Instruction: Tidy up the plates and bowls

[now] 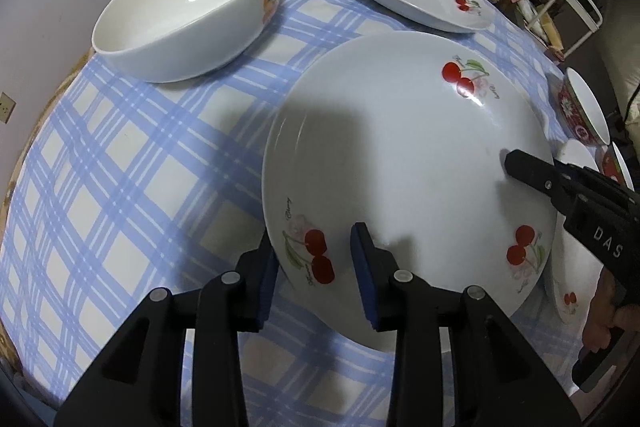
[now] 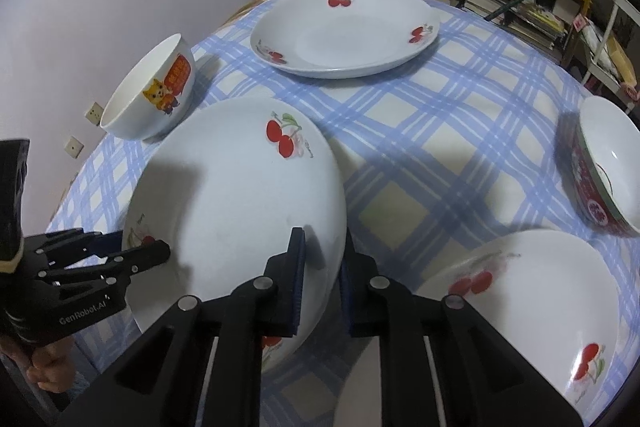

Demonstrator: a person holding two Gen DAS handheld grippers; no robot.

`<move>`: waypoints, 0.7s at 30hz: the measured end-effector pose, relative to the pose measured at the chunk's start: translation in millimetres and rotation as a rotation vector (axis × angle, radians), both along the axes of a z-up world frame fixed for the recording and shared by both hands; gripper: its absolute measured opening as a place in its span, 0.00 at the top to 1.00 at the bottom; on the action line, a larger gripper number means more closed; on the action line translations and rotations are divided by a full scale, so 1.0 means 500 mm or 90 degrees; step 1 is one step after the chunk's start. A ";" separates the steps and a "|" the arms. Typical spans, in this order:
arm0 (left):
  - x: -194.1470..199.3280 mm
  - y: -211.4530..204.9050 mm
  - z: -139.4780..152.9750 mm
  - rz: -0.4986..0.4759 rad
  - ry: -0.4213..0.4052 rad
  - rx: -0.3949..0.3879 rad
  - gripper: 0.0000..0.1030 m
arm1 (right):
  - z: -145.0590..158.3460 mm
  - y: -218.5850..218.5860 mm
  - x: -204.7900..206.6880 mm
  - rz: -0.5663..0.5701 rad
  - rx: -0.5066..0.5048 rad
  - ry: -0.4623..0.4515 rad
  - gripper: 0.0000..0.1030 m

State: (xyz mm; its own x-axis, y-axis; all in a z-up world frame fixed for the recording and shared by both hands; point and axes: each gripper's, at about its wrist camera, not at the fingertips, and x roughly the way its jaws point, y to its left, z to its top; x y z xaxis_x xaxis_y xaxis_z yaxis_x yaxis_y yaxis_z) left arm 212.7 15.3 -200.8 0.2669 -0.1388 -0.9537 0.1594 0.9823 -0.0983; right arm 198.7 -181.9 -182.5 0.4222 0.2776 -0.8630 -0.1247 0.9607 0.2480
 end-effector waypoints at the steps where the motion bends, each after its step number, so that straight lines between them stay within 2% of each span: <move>1: -0.004 -0.002 0.002 -0.003 0.000 -0.002 0.66 | 0.003 -0.003 -0.003 -0.003 0.002 0.001 0.84; 9: -0.057 0.016 0.035 -0.009 -0.003 -0.002 0.66 | 0.026 -0.008 -0.052 -0.004 0.015 0.003 0.84; 21: -0.133 0.037 0.053 0.000 0.026 0.020 0.66 | 0.035 0.023 -0.126 0.001 -0.002 0.023 0.84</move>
